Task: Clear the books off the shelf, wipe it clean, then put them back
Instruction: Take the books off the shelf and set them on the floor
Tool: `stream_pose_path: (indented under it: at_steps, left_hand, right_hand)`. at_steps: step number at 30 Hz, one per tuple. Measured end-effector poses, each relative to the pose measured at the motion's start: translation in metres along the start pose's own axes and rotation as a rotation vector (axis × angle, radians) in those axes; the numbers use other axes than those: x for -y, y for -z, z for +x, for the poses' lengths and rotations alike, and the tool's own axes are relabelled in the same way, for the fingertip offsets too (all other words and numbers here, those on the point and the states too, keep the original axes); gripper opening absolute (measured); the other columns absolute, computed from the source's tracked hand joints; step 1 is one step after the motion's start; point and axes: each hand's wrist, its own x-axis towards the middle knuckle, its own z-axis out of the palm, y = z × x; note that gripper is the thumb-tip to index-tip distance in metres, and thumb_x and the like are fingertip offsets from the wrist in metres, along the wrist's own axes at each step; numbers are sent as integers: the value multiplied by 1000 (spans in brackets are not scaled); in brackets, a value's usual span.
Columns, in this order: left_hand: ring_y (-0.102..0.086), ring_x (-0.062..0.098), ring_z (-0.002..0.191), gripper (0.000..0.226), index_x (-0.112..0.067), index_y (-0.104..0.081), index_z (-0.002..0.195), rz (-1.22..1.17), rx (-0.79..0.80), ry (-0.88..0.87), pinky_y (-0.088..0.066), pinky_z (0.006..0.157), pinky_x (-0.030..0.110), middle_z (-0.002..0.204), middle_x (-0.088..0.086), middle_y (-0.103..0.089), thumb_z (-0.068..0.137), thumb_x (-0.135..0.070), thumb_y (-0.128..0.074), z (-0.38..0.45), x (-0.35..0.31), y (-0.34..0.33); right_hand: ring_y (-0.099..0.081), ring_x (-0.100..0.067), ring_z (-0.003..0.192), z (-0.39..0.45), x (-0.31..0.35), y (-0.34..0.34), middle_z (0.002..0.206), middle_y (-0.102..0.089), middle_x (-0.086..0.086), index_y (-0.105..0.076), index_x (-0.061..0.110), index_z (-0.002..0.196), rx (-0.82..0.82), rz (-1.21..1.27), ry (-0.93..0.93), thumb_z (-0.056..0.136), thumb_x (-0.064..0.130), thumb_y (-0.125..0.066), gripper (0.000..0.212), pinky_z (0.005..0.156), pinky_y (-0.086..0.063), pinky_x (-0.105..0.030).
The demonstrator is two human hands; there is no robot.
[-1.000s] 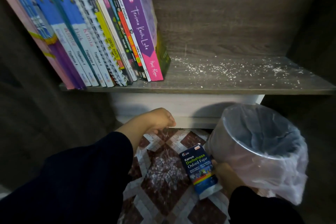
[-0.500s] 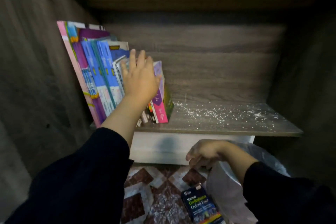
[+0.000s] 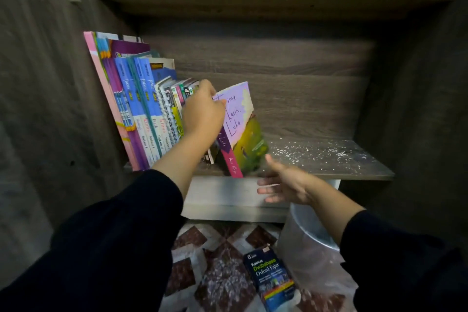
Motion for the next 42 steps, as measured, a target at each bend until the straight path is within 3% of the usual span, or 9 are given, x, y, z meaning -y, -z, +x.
stream_pose_path:
  at_steps: [5,9,13,19,28,31,35,39,42]
  left_hand:
    - [-68,32,70,28,-17,-40,75,-490,348,454,-58,49,46,85,13,-64,90,1,-58,-14,-1,34]
    - [-67,29,64,4,-2,-48,93,-336,749,682,-57,53,40,74,15,-67,95,2,-48,-35,17,45]
    - [-66,29,81,17,8,-51,109,-186,1105,800,-59,70,40,78,17,-71,98,-1,-42,-62,56,33]
    - [-59,37,99,44,-3,-41,135,-6,1038,711,-52,83,47,111,16,-56,96,-18,-53,-57,87,-6]
    - [-60,24,98,27,-10,-66,87,57,1179,587,-49,85,36,101,8,-67,95,-34,-54,-35,105,-76]
    - [-60,23,100,35,-14,-68,89,29,1290,580,-47,84,34,102,5,-70,93,-44,-52,-27,111,-76]
    - [-60,23,103,29,-19,-68,100,49,1283,474,-46,91,39,116,6,-66,95,-42,-50,-27,120,-70]
    - [-62,28,107,28,-14,-65,109,11,1256,454,-49,95,44,119,10,-64,96,-35,-51,-33,114,-64]
    - [-65,30,104,25,-11,-64,110,-28,1274,431,-54,88,42,113,12,-66,96,-29,-54,-28,100,-46]
  right_hand:
    - [-66,-37,97,-25,-21,3,131,-52,-19,-46,16,129,120,378,-16,60,74,-56,91,68,-57,-54]
    - [-74,-27,82,-39,-55,2,100,-74,-10,-57,16,122,135,512,16,71,36,-68,56,78,-56,-54]
    - [-74,-24,73,-42,-118,2,90,-76,-12,-60,9,115,86,464,-81,72,27,-68,48,71,-58,-48]
    - [-74,-18,66,-20,-179,9,83,-76,-8,-61,11,121,-99,330,-215,87,25,-61,37,56,-60,-32]
    - [-67,-20,68,38,-232,14,68,-73,-5,-59,13,96,-314,420,-325,88,24,-62,14,54,-58,-33]
    - [-62,-24,79,50,-252,18,87,-67,-9,-57,14,106,-354,458,-374,88,23,-61,21,66,-54,-40]
    - [-60,-26,76,53,-261,19,86,-63,-12,-54,10,111,-399,439,-439,89,25,-60,27,45,-57,-34]
    - [-60,-33,79,56,-258,13,93,-63,-18,-57,5,101,-461,331,-470,90,27,-58,24,67,-55,-45]
    - [-63,-33,95,58,-249,15,103,-64,-12,-62,4,110,-554,-127,-421,89,25,-54,31,79,-55,-40]
